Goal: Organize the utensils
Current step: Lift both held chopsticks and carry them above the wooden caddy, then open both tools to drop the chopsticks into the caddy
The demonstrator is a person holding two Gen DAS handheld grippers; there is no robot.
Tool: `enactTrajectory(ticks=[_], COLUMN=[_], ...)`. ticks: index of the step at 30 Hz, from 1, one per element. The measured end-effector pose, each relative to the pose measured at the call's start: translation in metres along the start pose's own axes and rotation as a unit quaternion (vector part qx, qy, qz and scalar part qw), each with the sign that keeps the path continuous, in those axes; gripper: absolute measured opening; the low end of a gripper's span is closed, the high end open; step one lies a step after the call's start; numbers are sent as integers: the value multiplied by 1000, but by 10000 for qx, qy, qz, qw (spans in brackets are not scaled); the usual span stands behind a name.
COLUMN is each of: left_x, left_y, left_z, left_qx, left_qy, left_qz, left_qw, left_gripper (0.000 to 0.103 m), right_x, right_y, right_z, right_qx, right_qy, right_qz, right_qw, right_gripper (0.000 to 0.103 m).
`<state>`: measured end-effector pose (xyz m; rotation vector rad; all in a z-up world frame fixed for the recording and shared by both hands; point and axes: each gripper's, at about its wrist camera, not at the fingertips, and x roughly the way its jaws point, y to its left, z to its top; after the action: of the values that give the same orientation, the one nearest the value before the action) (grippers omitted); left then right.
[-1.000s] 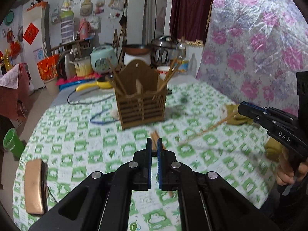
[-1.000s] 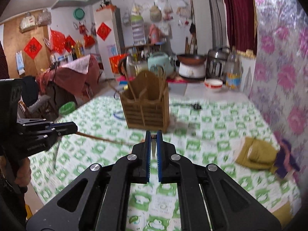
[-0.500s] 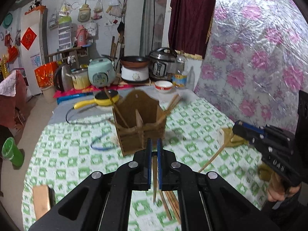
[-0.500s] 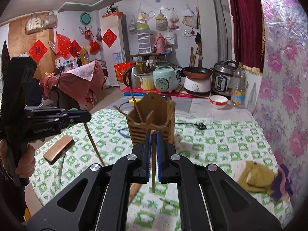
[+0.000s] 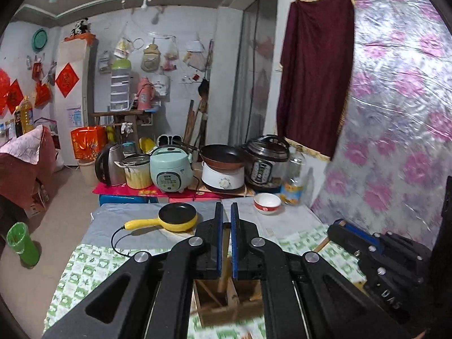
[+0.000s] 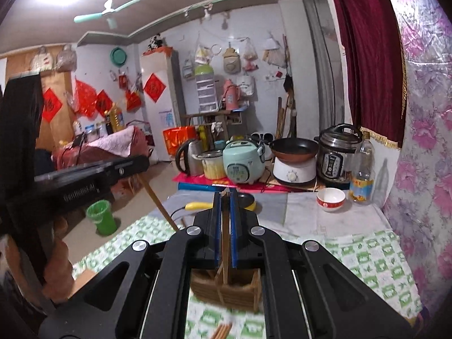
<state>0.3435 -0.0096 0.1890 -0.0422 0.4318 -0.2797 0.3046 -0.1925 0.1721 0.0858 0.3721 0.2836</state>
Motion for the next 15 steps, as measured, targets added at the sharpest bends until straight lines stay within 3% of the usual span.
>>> enactTrajectory(ticks=[3, 5, 7, 8, 9, 10, 11, 13, 15], left_x=[30, 52, 61, 60, 57, 50, 46, 30, 16], left_y=[11, 17, 22, 23, 25, 26, 27, 26, 27], left_z=[-19, -38, -47, -51, -52, -52, -51, -47, -46], left_qx=[-180, -331, -375, -343, -343, -374, -391, -311, -341], left_qy=[203, 588, 748, 788, 763, 657, 564, 430, 393], left_qz=[-106, -284, -240, -218, -181, -75, 3, 74, 70], left_qw=[9996, 9973, 9962, 9961, 9963, 9971, 9976, 9986, 9986], left_gripper=[5, 6, 10, 24, 52, 63, 72, 74, 84], right_x=[24, 44, 55, 56, 54, 49, 45, 33, 23], right_y=[-7, -13, -21, -24, -27, -29, -31, -30, -28], right_z=[-8, -21, -32, -33, -33, -31, -30, -26, -24], right_qx=[34, 26, 100, 136, 192, 238, 255, 242, 236], right_qy=[127, 456, 647, 669, 659, 619, 579, 473, 418], right_qz=[-101, -67, -152, -151, -120, -94, -92, -111, -111], right_qw=[9999, 9989, 9977, 9976, 9976, 9978, 9980, 9985, 9988], right_gripper=[7, 8, 11, 11, 11, 11, 12, 14, 18])
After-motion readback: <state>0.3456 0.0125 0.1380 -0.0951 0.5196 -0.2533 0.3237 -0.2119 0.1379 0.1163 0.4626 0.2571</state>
